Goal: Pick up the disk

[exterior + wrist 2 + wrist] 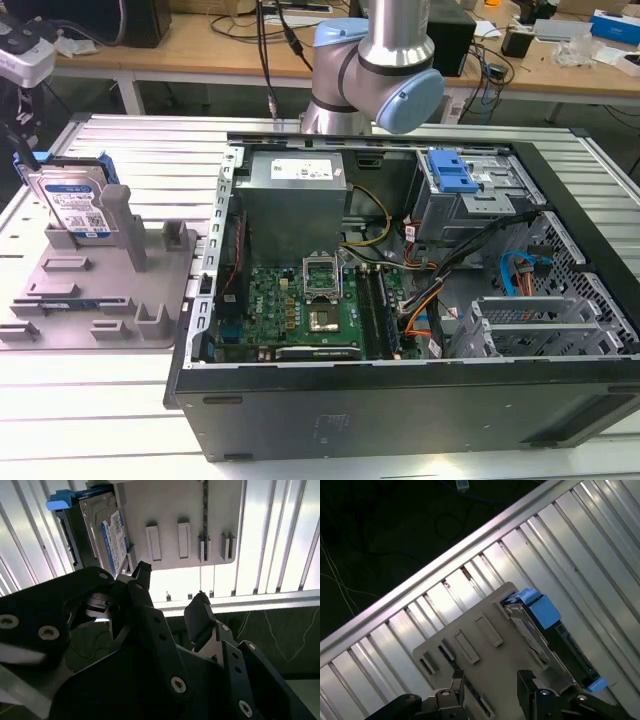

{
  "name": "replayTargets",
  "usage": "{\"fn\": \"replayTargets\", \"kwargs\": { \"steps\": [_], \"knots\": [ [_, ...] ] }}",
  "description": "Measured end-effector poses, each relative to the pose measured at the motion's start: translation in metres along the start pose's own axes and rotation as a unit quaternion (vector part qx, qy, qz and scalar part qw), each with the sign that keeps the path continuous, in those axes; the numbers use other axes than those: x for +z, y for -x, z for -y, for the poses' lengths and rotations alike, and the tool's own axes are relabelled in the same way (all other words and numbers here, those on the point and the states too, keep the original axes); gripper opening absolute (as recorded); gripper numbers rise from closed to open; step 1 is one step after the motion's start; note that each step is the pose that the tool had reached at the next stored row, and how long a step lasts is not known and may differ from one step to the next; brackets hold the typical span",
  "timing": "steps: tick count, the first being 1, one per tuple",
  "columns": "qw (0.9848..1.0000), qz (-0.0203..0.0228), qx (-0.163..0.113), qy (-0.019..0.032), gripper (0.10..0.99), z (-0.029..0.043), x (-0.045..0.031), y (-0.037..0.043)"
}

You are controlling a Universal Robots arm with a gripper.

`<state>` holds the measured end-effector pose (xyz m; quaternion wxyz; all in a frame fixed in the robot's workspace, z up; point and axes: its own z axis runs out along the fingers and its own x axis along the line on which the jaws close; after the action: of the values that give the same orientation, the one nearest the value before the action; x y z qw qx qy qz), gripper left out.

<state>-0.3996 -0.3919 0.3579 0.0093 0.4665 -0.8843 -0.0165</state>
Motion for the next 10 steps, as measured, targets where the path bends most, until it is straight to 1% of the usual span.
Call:
{"fn": "replayTargets", "kwargs": {
  "steps": [1, 2, 4, 7, 8, 9, 10],
  "knots": [
    [0.9998, -0.0010, -0.020, -0.0002, 0.545, 0.0000, 0.0001, 0.0000],
    [0.9995, -0.0017, -0.033, -0.0003, 0.545, 0.0000, 0.0002, 0.0000],
    [0.9987, -0.0026, -0.052, -0.0005, 0.545, 0.0000, 0.0003, 0.0000],
    [0.9964, -0.0040, -0.085, -0.0006, 0.545, 0.0000, 0.0005, 0.0000],
    [0.9944, -0.0048, -0.105, -0.0007, 0.545, 0.0000, 0.0006, 0.0000],
    [0.9915, -0.0057, -0.130, -0.0007, 0.545, 0.0000, 0.0007, 0.0000],
    [0.9892, -0.0063, -0.146, -0.0008, 0.545, 0.0000, 0.0008, 0.0000]
  ]
}}
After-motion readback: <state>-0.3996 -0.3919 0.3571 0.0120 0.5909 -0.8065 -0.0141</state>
